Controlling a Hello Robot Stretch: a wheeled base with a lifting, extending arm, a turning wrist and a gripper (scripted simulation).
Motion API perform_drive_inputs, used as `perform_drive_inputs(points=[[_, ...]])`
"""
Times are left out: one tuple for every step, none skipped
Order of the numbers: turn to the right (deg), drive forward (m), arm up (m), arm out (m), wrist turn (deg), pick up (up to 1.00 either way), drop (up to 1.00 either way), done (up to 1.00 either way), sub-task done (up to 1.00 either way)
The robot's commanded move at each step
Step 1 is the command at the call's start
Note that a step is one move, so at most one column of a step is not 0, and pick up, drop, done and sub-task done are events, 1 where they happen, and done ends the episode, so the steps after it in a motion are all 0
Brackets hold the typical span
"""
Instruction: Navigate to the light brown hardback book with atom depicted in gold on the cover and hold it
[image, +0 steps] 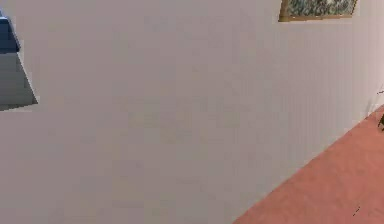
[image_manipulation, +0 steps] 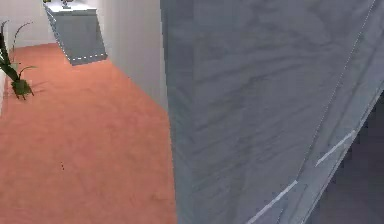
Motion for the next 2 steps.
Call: perform_drive_inputs(points=[[45.0,0.0,0.0,0.0,0.0,0.0,0.0,0.0,0.0],[6.0,0.0,0.0,0.0,0.0,0.0,0.0,0.0,0.0]])
